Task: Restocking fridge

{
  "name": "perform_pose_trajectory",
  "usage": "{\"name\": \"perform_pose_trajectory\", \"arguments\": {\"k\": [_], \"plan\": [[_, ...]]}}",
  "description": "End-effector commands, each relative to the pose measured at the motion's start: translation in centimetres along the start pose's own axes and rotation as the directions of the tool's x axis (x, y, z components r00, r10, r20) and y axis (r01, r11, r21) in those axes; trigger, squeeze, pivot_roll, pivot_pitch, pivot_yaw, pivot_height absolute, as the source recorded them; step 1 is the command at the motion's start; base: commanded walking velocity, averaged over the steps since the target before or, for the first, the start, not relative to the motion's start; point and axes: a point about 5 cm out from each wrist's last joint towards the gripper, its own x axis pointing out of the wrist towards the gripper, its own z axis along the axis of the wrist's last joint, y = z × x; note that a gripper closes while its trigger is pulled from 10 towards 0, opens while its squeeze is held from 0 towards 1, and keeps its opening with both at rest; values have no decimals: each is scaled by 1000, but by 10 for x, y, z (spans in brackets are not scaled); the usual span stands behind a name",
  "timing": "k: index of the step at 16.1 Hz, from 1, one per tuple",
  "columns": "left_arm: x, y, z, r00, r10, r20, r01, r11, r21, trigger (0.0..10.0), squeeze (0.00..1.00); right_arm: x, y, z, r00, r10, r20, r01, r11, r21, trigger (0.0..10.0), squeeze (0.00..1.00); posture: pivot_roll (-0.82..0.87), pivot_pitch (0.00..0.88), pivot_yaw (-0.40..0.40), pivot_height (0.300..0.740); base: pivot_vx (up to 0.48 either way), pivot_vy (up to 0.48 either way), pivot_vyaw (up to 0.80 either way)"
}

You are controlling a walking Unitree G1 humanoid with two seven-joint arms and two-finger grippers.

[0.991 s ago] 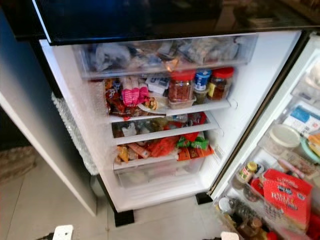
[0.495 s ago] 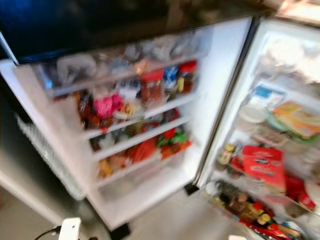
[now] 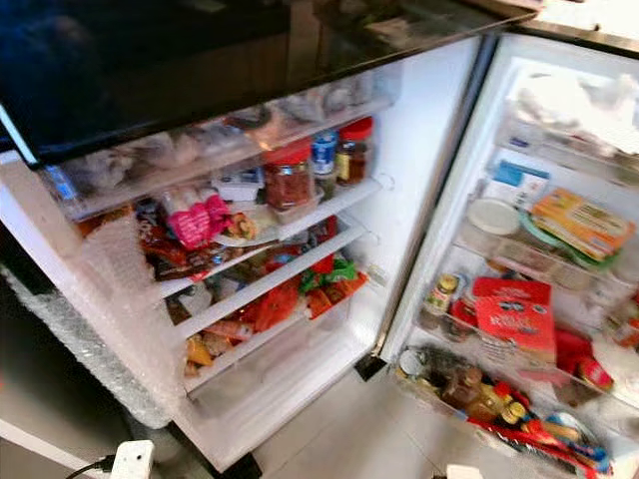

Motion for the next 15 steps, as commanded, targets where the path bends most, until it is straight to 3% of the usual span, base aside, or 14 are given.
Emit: {"name": "perform_pose_trajectory", "arguments": {"k": [1,10,15], "plan": [[-2,0,-10,999,-3,-35,3,1000,16,10000,0,-1,-3,-1,1000,-5,2,5,1000,3,10000,0,13,0,-13,740,0,0,0],[-2,-1,-11,999,-11,-41,12,1000,23,10000,0,-1,-3,-2,1000,-17,7,17,1000,14,10000,0,7,0,-4,740,0,0,0],[-2,-1,-12,999,-17,-40,18,1000,22,10000,0,-1,-3,-3,1000,-18,2,18,1000,5,10000,0,4,0,-1,740,-305,0,0]]}}
